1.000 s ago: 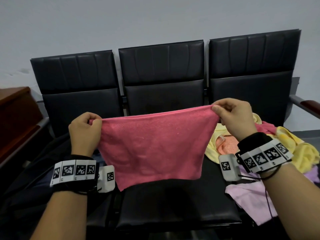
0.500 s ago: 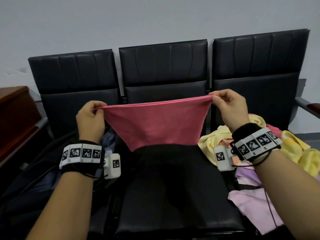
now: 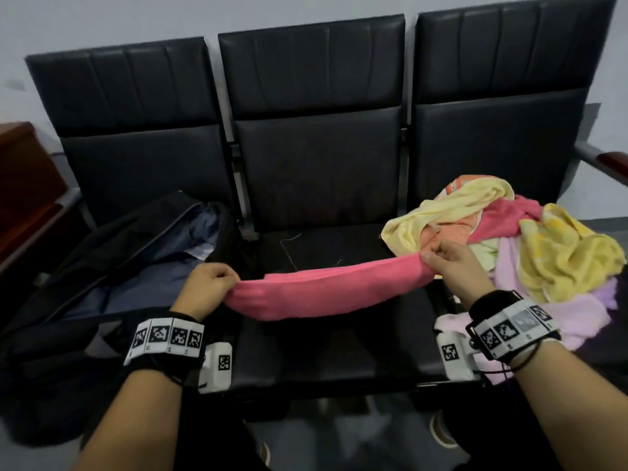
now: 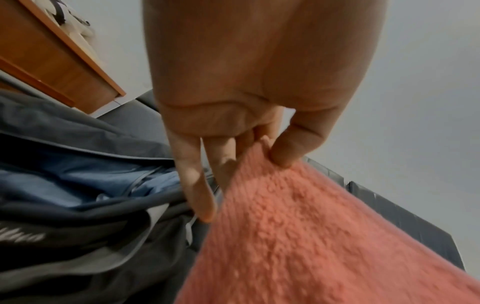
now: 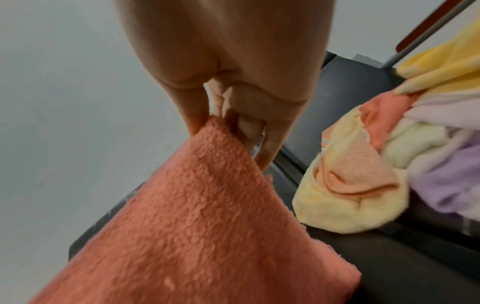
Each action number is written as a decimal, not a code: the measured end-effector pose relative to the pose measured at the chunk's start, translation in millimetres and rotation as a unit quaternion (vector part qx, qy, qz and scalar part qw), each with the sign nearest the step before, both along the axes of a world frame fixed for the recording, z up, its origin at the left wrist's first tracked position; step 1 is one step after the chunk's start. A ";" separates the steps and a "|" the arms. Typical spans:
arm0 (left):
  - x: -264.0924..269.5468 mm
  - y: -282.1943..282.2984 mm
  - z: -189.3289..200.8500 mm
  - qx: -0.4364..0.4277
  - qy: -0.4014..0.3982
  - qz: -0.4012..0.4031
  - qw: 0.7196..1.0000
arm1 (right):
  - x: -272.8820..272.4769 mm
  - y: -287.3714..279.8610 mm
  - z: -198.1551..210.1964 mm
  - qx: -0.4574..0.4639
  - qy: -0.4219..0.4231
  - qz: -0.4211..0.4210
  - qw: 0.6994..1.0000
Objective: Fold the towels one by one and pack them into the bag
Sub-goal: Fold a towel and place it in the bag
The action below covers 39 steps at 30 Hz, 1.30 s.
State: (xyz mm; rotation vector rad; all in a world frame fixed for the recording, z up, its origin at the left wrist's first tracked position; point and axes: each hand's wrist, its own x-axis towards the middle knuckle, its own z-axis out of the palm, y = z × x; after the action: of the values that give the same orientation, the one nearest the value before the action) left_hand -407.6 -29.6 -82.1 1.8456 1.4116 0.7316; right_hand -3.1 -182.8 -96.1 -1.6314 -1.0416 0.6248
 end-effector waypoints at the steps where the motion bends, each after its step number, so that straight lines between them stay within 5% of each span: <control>1: -1.5 -4.5 -9.9 -0.022 0.011 -0.011 1.000 | 1.0 -4.6 -9.1 -0.013 0.015 0.006 1.000; 10: 7.6 -10.6 -63.3 -0.094 0.011 -0.003 0.995 | 5.6 -10.5 -63.4 -0.074 0.018 -0.006 0.997; 21: 32.5 47.5 -101.1 -0.059 -0.005 0.075 0.995 | 17.4 72.6 -84.0 -0.078 -0.049 -0.087 0.992; 26: 42.1 50.4 -136.4 -0.132 0.009 0.108 0.985 | 23.2 82.4 -123.8 -0.239 -0.136 -0.088 0.957; 31: 26.0 24.8 -160.4 -0.121 0.128 0.072 0.982 | 11.3 62.4 -153.6 -0.338 -0.169 -0.031 0.925; 35: 23.6 21.4 -158.7 -0.128 0.151 0.046 0.979 | 1.1 62.0 -148.3 -0.325 -0.135 -0.029 0.936; 39: 34.7 16.5 -155.5 -0.125 0.142 0.032 0.981 | 8.2 49.8 -128.8 -0.276 0.003 -0.072 0.959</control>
State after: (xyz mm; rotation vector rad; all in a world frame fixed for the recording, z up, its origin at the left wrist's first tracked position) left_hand -372.9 -13.2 -237.6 1.7610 1.6666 0.3082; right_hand 5.1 -133.0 -225.0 -2.1625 -0.7688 0.8740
